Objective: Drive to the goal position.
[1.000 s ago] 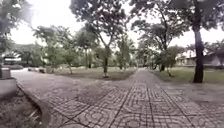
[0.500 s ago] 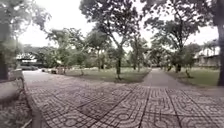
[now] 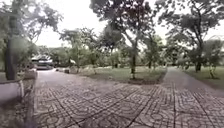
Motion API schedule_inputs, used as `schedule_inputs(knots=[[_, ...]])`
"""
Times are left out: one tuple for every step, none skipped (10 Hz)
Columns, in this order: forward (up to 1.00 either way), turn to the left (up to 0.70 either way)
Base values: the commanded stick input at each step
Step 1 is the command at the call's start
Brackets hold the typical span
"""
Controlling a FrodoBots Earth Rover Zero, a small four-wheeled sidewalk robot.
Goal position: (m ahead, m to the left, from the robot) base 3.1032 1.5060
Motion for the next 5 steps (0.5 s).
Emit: schedule_inputs(knots=[[1.0, 0.27], [1.0, 0.27], [1.0, 0.27], [1.0, 0.27], [1.0, 0.27]])
